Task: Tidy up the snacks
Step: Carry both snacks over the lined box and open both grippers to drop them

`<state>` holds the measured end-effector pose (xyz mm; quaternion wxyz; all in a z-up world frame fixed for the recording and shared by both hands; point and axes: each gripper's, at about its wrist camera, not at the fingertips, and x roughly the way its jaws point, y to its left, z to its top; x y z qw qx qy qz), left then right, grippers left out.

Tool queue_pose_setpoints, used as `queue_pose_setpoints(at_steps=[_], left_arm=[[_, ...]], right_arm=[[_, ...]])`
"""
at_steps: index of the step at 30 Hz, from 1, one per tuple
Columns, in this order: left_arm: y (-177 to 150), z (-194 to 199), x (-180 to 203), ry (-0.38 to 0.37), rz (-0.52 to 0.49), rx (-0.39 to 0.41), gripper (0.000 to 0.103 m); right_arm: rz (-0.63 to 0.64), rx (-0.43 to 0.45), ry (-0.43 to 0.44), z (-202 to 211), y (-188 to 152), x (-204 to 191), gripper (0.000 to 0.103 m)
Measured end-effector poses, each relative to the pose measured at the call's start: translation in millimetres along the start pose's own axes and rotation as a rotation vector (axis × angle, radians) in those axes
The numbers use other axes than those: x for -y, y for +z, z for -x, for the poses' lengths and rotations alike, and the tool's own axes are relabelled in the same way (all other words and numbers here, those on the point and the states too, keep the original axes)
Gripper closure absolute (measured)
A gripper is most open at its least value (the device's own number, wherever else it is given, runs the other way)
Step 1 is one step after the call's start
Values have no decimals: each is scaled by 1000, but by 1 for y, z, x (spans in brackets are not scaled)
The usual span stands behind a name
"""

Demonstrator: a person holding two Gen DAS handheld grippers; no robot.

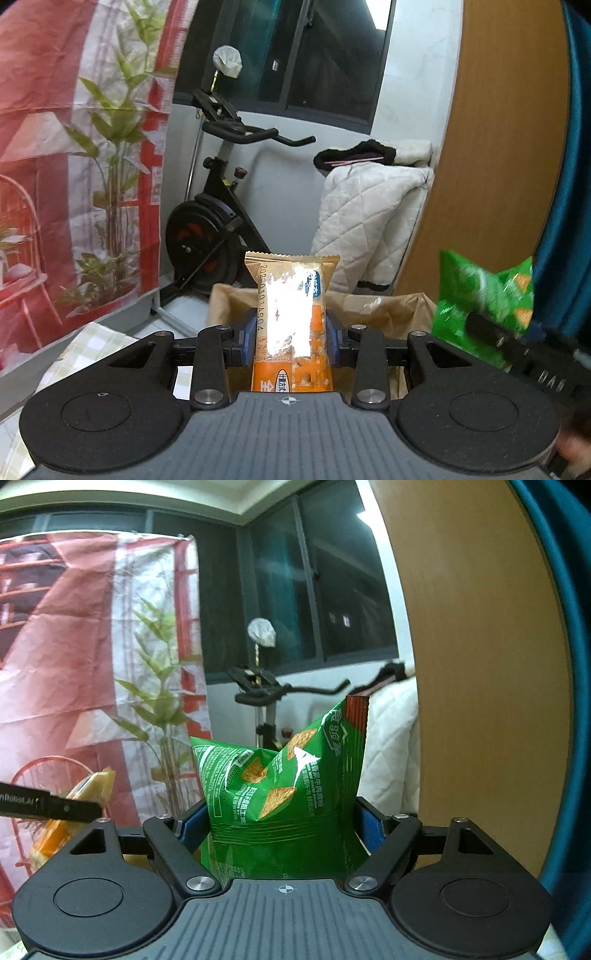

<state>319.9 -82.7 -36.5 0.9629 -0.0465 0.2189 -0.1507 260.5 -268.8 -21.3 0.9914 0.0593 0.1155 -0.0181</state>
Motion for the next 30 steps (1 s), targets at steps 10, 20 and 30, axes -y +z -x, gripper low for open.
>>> queue_pose_setpoints(at_steps=[10,20,30], left_arm=[[-2,-47,11,2,-55,-63,59],[-11,-24,-4,25,-78,-49,33],[-17,34,-22,75,-87,-37,32]], right_arm=[[-52,-127,16,-42,-22,7,20],[-64,-179,-8,-31,-25,10,10],[-71,-151,6,7,-15,1,4]])
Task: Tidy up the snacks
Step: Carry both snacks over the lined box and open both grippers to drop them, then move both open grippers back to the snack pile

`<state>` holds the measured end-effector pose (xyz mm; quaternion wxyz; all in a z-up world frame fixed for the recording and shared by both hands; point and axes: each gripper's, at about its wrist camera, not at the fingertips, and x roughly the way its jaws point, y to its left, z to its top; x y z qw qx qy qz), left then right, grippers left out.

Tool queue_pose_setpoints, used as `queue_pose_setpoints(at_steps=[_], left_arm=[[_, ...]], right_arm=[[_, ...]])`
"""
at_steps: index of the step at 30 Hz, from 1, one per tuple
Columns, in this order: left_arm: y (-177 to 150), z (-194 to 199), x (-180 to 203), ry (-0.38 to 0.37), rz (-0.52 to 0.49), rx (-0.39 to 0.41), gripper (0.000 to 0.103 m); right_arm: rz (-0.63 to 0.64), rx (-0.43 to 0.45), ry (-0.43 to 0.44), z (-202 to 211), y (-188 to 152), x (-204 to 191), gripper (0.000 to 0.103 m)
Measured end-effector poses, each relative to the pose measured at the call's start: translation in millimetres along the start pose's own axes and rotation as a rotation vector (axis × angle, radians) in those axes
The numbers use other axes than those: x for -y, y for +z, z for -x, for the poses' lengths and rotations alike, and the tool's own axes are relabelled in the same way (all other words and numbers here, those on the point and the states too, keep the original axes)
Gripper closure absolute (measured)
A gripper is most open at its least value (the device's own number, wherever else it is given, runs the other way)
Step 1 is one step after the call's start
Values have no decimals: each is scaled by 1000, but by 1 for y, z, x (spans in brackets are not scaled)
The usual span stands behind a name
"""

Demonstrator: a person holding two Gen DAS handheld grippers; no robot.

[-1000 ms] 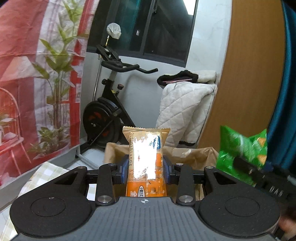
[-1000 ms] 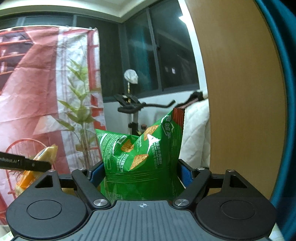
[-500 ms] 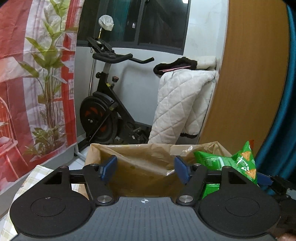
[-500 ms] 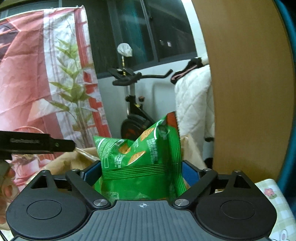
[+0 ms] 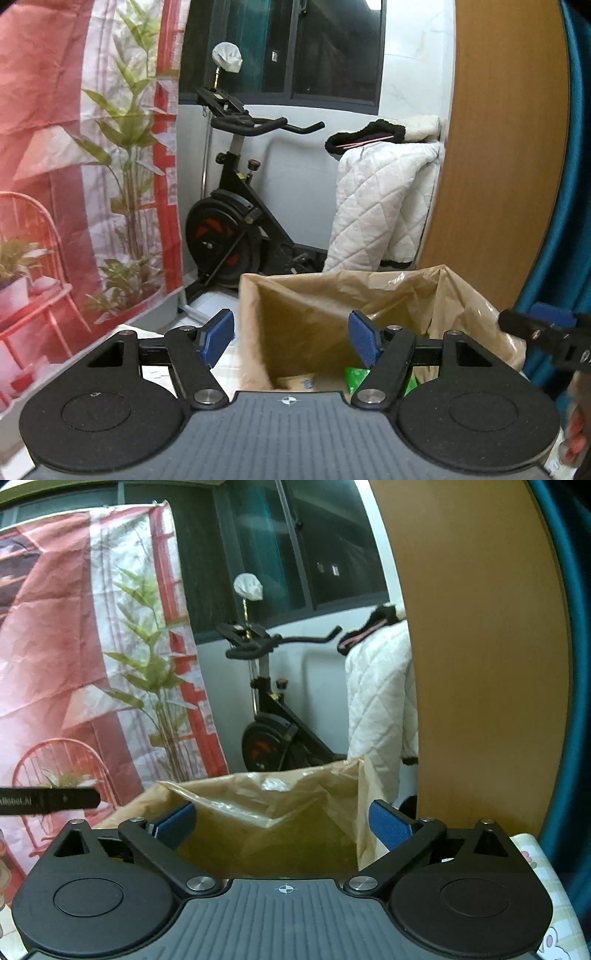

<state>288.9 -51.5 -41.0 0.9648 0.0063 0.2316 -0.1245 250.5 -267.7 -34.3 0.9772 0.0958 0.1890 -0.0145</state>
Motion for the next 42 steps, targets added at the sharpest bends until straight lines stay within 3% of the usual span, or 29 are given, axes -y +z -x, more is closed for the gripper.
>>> queue_pose_setpoints(at_steps=[10,17,28,42], left_arm=[[-18,74,-20,31,35,43,32],[-54,100,-19,36,29,33,32],[-106,95,-13,17,50,-29,32],[-163,61,-18,16,93,-168,32]], right_arm=[[-6,54,39,75,-4,-4,4],[13,47,22,119,-46,-2,4],[21,-54,-47,136,-124,6,4],[-16,-157,-101,129,-172,36,6]])
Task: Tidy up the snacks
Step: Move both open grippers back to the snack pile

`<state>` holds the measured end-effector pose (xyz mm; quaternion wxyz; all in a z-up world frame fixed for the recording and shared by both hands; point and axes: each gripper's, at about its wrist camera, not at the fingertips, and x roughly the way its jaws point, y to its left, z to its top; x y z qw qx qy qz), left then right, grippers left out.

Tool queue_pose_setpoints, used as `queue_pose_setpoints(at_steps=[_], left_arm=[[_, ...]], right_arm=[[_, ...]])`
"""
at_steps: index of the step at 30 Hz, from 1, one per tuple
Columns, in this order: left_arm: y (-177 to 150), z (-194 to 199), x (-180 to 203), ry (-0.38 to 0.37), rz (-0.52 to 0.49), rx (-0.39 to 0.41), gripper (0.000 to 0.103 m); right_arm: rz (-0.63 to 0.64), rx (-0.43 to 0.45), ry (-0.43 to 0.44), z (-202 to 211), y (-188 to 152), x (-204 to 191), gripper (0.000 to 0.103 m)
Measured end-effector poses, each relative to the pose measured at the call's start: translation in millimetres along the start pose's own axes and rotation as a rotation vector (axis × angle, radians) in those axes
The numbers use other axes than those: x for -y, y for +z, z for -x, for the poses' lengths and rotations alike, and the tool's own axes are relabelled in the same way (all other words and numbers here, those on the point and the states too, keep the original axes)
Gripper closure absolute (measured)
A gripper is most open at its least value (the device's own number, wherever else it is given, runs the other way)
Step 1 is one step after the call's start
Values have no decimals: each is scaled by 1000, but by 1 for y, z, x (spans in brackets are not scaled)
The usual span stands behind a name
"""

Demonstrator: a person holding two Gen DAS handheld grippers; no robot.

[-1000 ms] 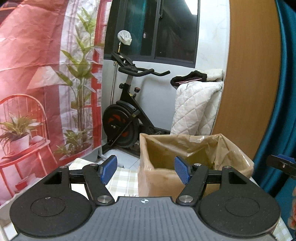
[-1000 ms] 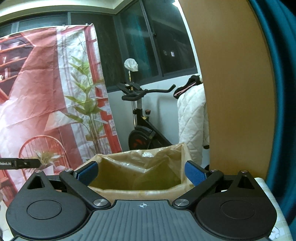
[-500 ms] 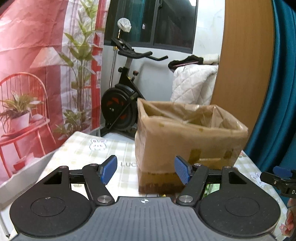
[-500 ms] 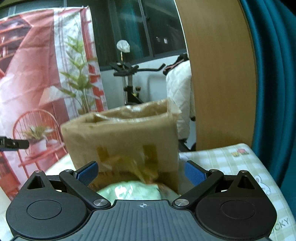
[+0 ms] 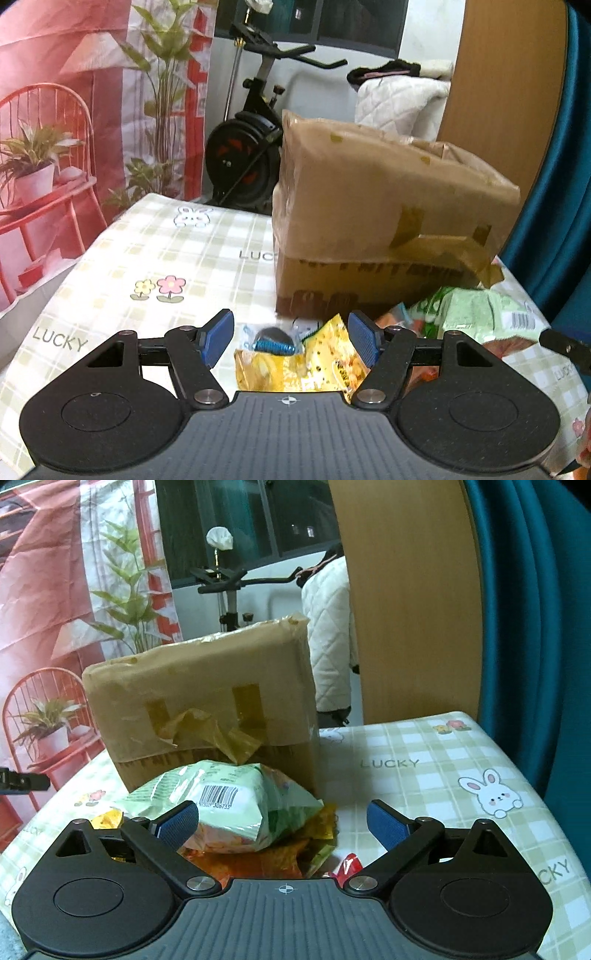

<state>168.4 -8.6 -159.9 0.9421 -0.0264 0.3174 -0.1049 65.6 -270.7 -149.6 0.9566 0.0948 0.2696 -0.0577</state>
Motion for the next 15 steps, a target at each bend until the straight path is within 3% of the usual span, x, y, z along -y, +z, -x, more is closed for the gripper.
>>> queue_pose_setpoints(at_steps=[15], left_arm=[[-4,-9,-5,-12,21,-21,32]], right_arm=[[28,3,40,-56,49,-48,4]])
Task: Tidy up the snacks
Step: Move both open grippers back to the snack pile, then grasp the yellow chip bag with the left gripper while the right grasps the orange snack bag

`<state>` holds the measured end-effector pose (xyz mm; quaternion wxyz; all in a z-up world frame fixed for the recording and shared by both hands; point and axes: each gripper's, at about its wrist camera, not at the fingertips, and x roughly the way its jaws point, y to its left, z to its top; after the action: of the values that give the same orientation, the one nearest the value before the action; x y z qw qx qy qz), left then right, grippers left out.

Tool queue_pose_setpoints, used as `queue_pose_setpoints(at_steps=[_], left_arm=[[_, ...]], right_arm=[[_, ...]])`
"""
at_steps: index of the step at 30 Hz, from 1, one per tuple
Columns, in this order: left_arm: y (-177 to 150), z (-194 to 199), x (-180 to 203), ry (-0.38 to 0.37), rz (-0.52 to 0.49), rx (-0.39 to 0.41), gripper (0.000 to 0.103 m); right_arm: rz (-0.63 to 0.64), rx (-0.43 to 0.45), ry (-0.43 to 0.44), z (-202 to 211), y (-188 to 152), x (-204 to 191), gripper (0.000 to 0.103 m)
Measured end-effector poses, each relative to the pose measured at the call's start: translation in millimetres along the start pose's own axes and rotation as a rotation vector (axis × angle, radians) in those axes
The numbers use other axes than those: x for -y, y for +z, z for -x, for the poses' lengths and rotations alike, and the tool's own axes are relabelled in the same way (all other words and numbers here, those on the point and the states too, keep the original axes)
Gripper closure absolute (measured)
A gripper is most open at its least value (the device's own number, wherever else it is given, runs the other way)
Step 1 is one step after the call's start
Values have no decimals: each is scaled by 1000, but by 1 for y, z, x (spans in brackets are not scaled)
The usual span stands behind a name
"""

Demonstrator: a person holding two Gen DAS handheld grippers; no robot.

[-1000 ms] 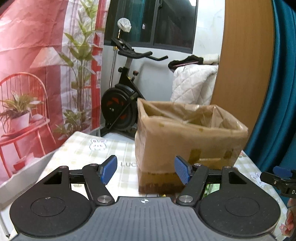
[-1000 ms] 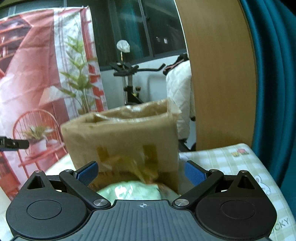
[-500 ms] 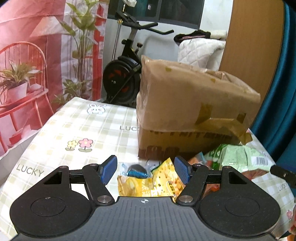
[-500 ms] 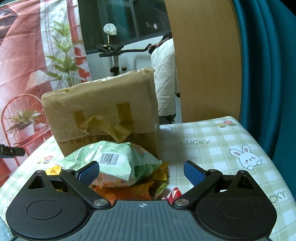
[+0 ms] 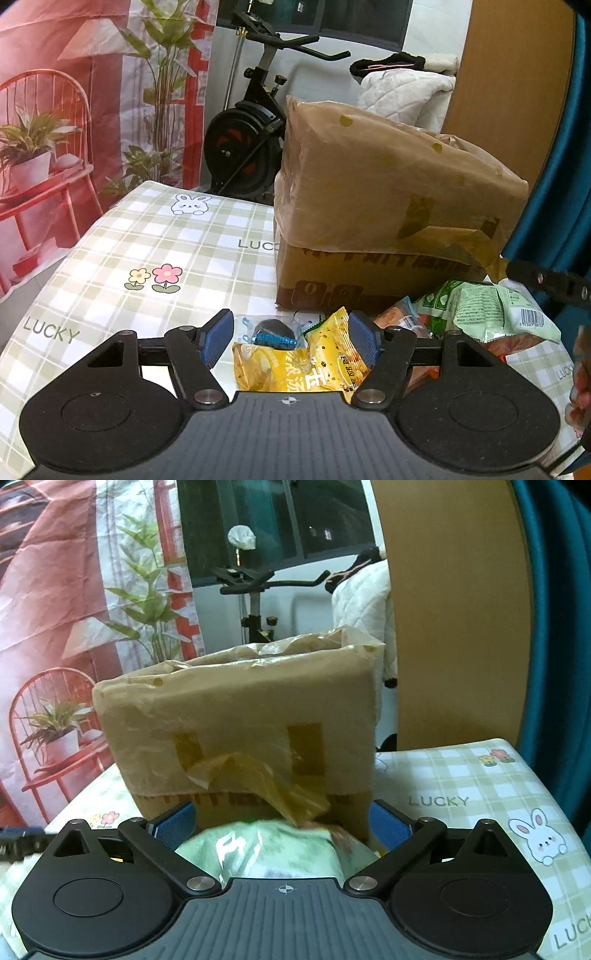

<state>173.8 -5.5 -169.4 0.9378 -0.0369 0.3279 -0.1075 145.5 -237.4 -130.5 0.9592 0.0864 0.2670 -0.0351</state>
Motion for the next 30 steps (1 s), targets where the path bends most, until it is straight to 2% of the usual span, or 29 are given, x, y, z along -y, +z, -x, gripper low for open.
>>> queue_pose_setpoints(at_steps=[6,14,20,30], left_arm=[[-5,-8,-3,-13,13,-36,30],[-23,-21,-2,-35,14,-98,26],[-32,-31,0,-30,17,-141,24],[-36,-36,-3,-12,23,-165,22]], right_arm=[[22,31,22,6,-2,0,4],[34,23,34,34,-48,20,3],[59,-34,27,30,-74,24,3],[131,-161,34,-5,-99,3,3]])
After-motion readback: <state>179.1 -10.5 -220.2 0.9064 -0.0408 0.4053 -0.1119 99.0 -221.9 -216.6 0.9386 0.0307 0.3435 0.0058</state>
